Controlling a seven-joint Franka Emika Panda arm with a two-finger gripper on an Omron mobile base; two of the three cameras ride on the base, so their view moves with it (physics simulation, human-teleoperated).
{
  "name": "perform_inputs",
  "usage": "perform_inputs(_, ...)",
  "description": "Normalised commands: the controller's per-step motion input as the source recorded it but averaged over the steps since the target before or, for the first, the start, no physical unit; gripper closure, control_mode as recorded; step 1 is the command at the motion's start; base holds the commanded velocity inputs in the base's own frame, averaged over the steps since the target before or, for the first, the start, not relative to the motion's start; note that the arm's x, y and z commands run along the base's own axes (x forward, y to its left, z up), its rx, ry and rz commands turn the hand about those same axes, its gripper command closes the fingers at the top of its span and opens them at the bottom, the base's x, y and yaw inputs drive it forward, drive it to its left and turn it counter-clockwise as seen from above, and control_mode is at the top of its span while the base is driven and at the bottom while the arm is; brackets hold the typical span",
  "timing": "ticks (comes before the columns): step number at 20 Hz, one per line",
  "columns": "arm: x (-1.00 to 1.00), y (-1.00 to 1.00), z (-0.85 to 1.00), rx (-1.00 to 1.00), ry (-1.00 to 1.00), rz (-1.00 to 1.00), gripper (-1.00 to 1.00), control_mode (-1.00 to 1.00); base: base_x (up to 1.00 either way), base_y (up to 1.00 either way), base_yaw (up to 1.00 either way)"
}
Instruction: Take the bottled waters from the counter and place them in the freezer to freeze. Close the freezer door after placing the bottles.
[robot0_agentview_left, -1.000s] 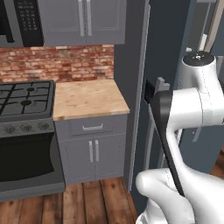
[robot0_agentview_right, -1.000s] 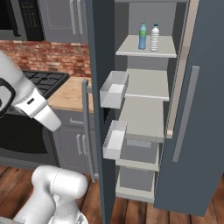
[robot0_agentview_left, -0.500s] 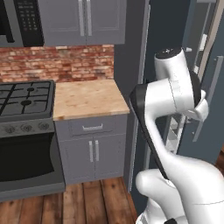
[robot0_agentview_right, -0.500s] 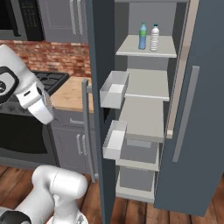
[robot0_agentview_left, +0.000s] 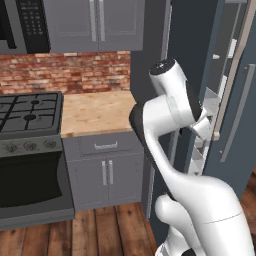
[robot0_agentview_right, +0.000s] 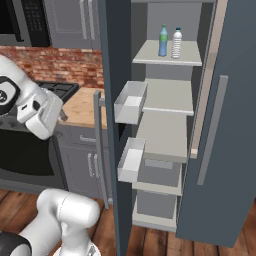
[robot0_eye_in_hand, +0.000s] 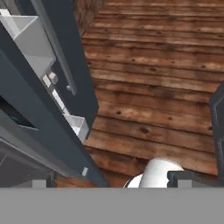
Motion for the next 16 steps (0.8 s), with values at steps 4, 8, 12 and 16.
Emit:
perform_inputs(4, 0.30, 0.05, -0.34, -0.21, -0.29, -0.21, -1.00, -1.00, 0.00, 0.00, 0.00)
perform_inputs(8, 0.18, 0.02, -0.23, -0.20, -0.22, -0.19, -1.00, -1.00, 0.00, 0.00, 0.00)
perform_inputs(12, 0.14, -0.03, -0.16, -0.06, -0.01, -0.12, -1.00, -1.00, 0.00, 0.00, 0.00)
perform_inputs(16, 0.30, -0.23, -0.04, 0.00, 0.06, -0.04, -1.00, -1.00, 0.00, 0.00, 0.00)
